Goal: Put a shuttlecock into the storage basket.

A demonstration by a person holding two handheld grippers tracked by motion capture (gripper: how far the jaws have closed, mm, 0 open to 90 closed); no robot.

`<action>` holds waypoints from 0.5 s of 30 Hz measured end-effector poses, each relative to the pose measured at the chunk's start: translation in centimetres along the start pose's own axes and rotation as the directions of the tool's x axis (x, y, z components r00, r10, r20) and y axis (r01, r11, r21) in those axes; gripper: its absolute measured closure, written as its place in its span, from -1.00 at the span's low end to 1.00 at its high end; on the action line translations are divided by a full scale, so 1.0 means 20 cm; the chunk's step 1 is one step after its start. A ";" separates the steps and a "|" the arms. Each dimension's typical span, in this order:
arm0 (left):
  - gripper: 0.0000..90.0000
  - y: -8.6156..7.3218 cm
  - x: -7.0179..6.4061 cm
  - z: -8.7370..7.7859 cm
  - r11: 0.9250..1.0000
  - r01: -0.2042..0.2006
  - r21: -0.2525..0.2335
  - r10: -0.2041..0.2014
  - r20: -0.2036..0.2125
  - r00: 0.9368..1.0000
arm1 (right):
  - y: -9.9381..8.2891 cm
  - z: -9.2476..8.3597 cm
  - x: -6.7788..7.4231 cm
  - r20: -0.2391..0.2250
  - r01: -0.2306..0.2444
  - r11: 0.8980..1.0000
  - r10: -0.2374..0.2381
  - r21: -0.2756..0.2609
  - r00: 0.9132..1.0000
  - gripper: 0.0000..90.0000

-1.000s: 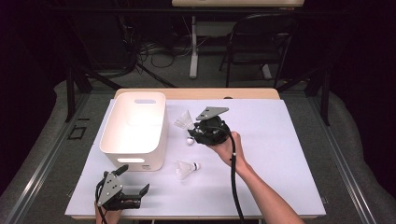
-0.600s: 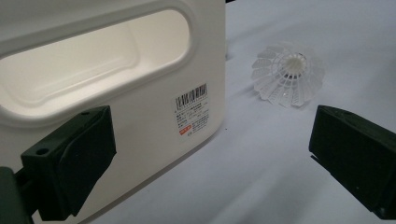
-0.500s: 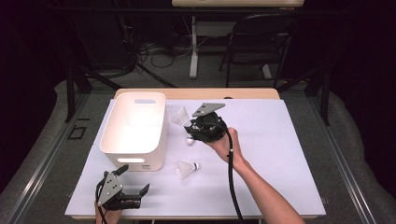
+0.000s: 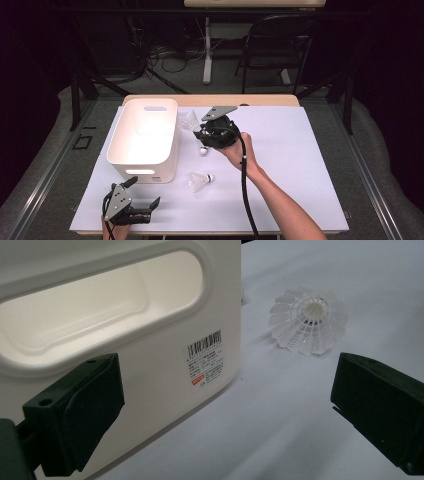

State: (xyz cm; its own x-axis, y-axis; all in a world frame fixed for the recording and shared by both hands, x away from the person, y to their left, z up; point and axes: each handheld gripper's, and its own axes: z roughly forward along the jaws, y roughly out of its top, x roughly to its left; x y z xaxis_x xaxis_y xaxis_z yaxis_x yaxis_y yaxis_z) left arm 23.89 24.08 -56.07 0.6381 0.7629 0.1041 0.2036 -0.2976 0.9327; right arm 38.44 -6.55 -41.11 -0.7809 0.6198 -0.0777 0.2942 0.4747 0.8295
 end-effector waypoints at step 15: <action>-0.99 0.00 0.00 0.00 1.000 -0.002 -0.001 0.002 -0.001 1.000 | 0.08 0.01 0.02 -0.007 0.017 1.000 -0.018 -0.011 1.000 0.44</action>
State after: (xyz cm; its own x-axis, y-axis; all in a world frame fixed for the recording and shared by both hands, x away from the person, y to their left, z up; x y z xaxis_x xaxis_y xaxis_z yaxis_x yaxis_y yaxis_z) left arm 23.90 24.08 -56.07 0.6381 0.7626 0.1062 0.2018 -0.2988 0.9327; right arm 38.75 -5.49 -39.98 -0.7895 0.6073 -0.0886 0.2745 0.4786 0.8340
